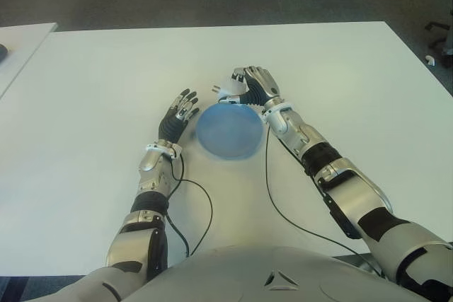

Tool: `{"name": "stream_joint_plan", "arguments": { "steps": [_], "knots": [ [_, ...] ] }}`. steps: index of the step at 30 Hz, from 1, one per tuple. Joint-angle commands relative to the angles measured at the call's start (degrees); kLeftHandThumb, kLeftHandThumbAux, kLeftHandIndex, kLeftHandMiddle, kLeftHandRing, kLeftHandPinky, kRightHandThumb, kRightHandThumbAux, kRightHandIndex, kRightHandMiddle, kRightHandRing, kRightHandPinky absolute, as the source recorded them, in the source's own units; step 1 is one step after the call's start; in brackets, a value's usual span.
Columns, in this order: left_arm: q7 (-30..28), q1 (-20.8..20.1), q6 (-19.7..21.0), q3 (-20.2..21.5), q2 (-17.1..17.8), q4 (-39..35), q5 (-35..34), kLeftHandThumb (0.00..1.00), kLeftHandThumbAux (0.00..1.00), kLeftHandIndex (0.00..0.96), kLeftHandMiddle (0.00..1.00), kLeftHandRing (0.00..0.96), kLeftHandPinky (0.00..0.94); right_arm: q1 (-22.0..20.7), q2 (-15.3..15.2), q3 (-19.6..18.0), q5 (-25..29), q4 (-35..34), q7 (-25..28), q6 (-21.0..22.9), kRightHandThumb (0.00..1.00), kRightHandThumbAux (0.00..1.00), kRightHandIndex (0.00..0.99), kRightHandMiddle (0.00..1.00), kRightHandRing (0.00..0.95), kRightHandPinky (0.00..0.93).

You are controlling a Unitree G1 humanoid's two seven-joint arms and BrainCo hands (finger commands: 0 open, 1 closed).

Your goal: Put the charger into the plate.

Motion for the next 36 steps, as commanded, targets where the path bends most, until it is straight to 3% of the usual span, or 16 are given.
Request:
{"name": "stream_joint_plan", "arguments": {
  "steps": [1, 11, 15, 16, 18, 19, 22, 27, 36],
  "knots": [
    [1.1, 1.3, 1.3, -0.4, -0.6, 1.9, 1.0, 0.026, 0.517, 0.0, 0.112, 0.072, 0.0, 1.1, 0.8, 0.1, 0.6, 0.5, 1.7, 0.7, 0.747, 0.705, 0.442, 0.842, 0.827, 0.788],
    [1.3, 1.4, 1.3, -0.6, -0.8, 1.4, 1.4, 0.019, 0.508, 0.0, 0.118, 0.073, 0.0, 1.4, 1.3, -0.5, 2.4, 1.0, 3.8, -0.8, 0.748, 0.706, 0.441, 0.838, 0.828, 0.798],
    [1.5, 1.5, 1.2, -0.7, -0.8, 1.3, 1.7, 0.008, 0.505, 0.0, 0.119, 0.071, 0.0, 1.3, 0.6, 0.2, 1.5, 1.4, 2.8, -2.8, 0.733, 0.704, 0.436, 0.807, 0.806, 0.735],
    [1.5, 1.4, 1.2, -0.7, -0.8, 1.2, 1.7, 0.006, 0.504, 0.0, 0.118, 0.071, 0.0, 1.2, 0.5, 0.5, 1.0, 1.6, 2.5, -3.1, 0.721, 0.703, 0.433, 0.771, 0.772, 0.693],
    [1.6, 1.4, 1.4, -0.6, -0.8, 1.2, 1.6, 0.003, 0.503, 0.0, 0.117, 0.07, 0.0, 1.0, -0.1, 1.2, 0.1, 2.1, 2.5, -3.5, 0.585, 0.543, 0.44, 0.696, 0.704, 0.62],
    [1.6, 1.4, 1.5, -0.6, -0.8, 1.2, 1.5, 0.001, 0.502, 0.0, 0.115, 0.067, 0.0, 0.9, -0.3, 1.5, -0.3, 2.3, 2.7, -3.7, 0.501, 0.441, 0.318, 0.462, 0.458, 0.42],
    [1.7, 1.2, 1.6, -0.5, -0.7, 1.3, 1.5, 0.0, 0.503, 0.0, 0.11, 0.062, 0.0, 0.9, -1.6, 2.0, -0.7, 2.2, 4.1, -4.9, 0.398, 0.264, 0.112, 0.154, 0.151, 0.142],
    [1.9, 1.2, 1.6, -0.5, -0.5, 1.4, 1.7, 0.0, 0.506, 0.0, 0.104, 0.057, 0.0, 1.3, -3.6, 1.9, -0.3, 1.3, 6.2, -7.0, 0.367, 0.15, 0.018, 0.025, 0.025, 0.023],
    [2.1, 0.8, 2.6, -0.1, -0.4, 1.7, 1.3, 0.024, 0.517, 0.0, 0.097, 0.056, 0.0, 0.8, -4.5, 2.0, -0.4, 1.3, 7.8, -8.7, 0.391, 0.106, 0.0, 0.0, 0.0, 0.0]
  ]
}}
